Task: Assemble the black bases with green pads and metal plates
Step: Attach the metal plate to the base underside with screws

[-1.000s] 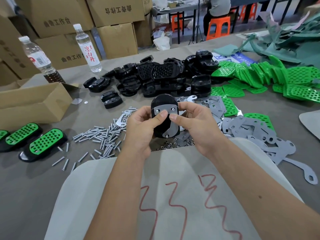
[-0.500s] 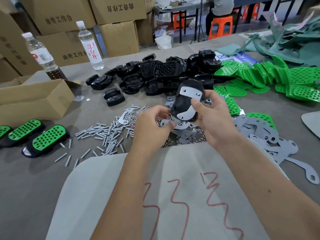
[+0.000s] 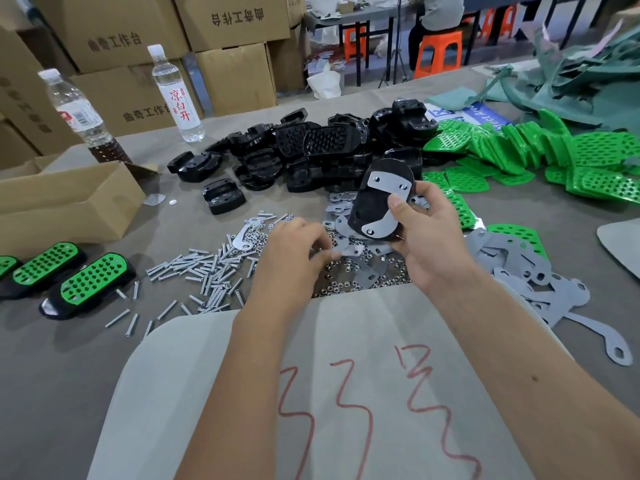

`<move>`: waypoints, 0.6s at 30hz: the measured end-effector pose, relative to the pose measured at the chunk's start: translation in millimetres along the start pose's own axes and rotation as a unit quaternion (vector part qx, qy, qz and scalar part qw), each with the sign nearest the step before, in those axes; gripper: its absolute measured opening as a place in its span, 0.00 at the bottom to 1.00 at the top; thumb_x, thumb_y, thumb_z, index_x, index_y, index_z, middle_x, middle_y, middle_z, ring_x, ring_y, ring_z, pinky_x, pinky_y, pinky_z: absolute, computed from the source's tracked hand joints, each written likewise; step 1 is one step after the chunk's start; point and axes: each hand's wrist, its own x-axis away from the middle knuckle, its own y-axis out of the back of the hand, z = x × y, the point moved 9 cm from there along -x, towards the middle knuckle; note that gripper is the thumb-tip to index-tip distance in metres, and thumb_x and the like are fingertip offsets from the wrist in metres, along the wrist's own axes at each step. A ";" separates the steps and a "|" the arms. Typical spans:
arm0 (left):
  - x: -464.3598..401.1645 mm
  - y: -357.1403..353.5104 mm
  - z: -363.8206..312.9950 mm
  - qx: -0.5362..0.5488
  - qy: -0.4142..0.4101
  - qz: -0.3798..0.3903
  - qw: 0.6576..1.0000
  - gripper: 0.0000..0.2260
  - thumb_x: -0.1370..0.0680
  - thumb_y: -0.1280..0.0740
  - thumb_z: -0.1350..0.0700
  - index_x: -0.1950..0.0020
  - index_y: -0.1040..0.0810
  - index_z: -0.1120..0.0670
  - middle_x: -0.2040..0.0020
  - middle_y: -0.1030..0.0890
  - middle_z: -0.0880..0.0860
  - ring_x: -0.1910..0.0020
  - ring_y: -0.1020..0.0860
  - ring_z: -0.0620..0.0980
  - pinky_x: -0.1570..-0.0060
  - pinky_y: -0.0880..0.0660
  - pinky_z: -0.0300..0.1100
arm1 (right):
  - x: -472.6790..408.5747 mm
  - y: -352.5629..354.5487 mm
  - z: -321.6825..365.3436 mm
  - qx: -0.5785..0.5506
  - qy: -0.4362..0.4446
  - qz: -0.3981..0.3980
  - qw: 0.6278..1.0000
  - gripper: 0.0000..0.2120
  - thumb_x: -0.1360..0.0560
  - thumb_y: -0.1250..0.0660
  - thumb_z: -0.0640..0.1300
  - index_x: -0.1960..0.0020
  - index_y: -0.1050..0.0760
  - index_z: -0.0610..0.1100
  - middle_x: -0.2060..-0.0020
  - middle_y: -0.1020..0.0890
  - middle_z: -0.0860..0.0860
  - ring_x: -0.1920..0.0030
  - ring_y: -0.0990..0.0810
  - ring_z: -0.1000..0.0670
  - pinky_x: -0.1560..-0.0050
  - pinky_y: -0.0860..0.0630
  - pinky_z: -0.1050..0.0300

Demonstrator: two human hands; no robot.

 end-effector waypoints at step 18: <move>2.3 1.1 5.4 0.354 0.118 -0.070 0.925 0.06 0.19 0.29 0.60 0.57 0.18 0.55 0.68 0.20 0.49 0.72 0.25 0.45 0.69 0.30 0.40 | 16.0 -27.6 -4.6 0.119 0.046 0.080 0.989 0.06 0.16 0.35 0.39 0.42 0.27 0.49 0.54 0.12 0.47 0.52 0.15 0.38 0.52 0.20 0.42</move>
